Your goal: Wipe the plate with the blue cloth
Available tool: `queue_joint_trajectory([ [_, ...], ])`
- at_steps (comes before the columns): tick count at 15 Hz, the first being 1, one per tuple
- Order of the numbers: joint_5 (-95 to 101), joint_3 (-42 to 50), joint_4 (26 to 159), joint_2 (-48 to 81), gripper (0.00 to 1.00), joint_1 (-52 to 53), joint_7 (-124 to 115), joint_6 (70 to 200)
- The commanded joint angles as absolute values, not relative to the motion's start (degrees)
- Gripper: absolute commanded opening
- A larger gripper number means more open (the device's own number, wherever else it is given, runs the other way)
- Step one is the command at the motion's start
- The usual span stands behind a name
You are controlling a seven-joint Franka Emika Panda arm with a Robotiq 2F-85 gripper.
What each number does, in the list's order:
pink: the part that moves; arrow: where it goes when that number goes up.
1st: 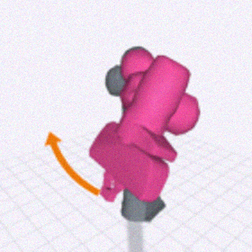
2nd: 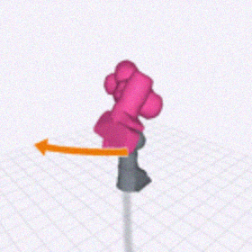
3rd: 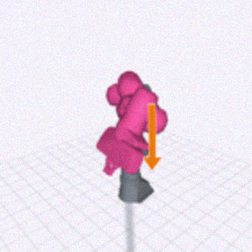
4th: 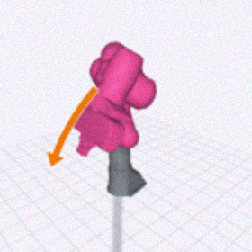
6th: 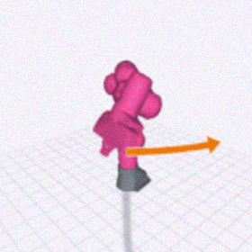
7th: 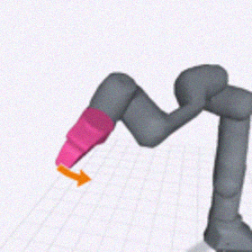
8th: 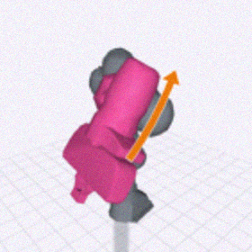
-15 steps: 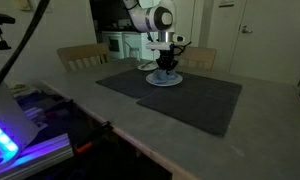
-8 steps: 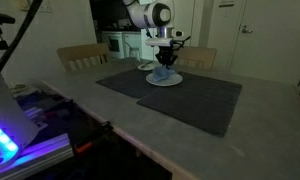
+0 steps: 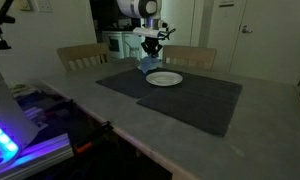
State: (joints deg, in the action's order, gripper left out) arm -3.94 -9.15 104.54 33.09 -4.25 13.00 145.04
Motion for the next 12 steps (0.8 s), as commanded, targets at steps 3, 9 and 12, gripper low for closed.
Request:
queue_joint_trajectory([
  [3,-5.42,-11.62,111.49,28.95,0.03,-1.92,14.22,144.4],
  [9,-3.95,-10.9,117.48,28.19,0.03,2.97,10.14,147.07],
  [12,-4.8,-11.27,119.0,29.32,0.03,3.88,8.76,149.41],
])
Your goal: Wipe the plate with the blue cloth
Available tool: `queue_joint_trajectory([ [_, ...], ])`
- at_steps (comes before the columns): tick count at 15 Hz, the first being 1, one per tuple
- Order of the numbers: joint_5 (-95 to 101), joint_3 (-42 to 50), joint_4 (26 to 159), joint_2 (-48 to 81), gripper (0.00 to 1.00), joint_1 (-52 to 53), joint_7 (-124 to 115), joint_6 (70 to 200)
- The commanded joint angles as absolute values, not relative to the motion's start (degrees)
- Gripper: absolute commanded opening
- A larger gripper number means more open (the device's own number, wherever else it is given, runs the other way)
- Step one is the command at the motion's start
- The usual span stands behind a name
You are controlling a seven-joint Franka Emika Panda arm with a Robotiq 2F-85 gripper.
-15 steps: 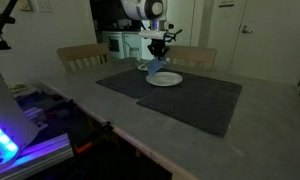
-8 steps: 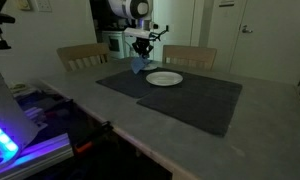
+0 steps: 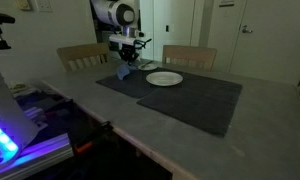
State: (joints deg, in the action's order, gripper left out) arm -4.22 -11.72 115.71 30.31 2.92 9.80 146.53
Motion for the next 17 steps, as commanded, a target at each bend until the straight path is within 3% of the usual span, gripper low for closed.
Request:
queue_joint_trajectory([
  [1,-5.1,-11.5,119.45,29.54,0.03,3.93,8.59,150.14],
  [5,-5.16,-11.95,120.87,29.98,0.03,3.95,8.56,153.69],
  [7,-4.45,-11.52,121.11,29.6,0.39,4.2,8.26,154.62],
  [15,6.22,-3.91,118.87,23.49,0.95,8.26,2.05,151.81],
  [17,7.99,-3.25,119.11,22.19,1.0,8.52,1.19,151.85],
])
